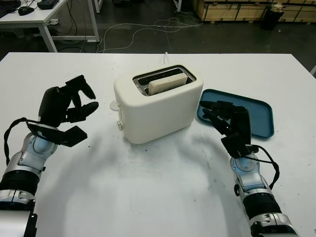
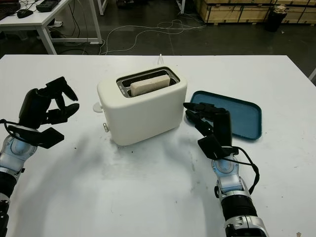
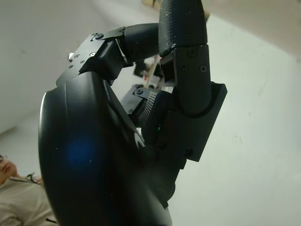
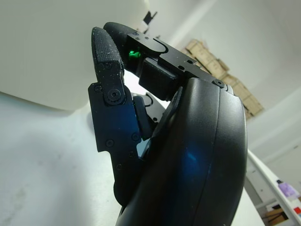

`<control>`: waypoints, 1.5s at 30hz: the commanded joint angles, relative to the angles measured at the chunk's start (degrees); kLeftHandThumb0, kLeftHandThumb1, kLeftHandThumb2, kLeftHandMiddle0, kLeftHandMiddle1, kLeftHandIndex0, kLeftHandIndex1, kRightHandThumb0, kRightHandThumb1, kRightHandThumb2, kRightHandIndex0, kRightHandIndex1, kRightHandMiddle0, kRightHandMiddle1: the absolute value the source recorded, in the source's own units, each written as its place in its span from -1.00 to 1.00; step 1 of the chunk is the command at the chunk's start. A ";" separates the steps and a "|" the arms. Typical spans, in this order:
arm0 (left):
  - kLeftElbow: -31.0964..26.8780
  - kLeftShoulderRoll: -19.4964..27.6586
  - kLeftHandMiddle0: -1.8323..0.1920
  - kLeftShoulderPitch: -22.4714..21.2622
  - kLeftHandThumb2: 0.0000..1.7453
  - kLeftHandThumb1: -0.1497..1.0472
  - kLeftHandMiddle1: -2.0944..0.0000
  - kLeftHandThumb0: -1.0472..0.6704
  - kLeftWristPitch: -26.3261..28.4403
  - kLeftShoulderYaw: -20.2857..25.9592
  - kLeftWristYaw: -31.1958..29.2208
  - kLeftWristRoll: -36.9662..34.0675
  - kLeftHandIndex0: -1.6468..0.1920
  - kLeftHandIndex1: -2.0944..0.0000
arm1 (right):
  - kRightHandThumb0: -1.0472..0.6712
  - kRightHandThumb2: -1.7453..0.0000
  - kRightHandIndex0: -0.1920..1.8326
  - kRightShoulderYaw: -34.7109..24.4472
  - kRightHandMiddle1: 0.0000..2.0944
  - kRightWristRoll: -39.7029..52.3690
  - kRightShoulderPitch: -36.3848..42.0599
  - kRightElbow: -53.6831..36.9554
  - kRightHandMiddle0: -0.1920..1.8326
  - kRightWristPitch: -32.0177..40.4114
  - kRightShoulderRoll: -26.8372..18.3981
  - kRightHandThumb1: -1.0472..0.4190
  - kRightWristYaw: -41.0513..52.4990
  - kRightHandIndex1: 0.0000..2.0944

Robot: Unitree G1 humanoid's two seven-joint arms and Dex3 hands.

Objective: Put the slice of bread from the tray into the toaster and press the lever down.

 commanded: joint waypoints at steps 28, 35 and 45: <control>4.90 2.81 0.18 -5.80 -0.15 0.79 -0.67 -0.68 -6.16 -7.37 14.62 17.64 0.62 -0.65 | -0.38 0.95 0.15 0.49 -1.00 0.25 0.76 -0.15 0.37 -0.21 1.10 -0.83 -0.49 -0.09; 4.86 2.26 -0.08 -5.16 -0.29 0.79 -0.67 -0.74 -6.17 -7.12 16.31 15.92 0.58 -0.49 | -0.37 0.95 0.15 0.52 -1.00 0.66 0.69 0.08 0.37 -0.64 1.16 -0.83 -0.09 -0.10; 5.83 1.79 0.02 -5.79 -0.42 0.79 -0.67 -0.77 -6.34 -8.12 18.16 16.37 0.60 -0.29 | -0.39 0.96 0.16 0.45 -1.00 0.73 0.80 -0.02 0.38 -0.07 1.41 -0.83 -0.21 -0.11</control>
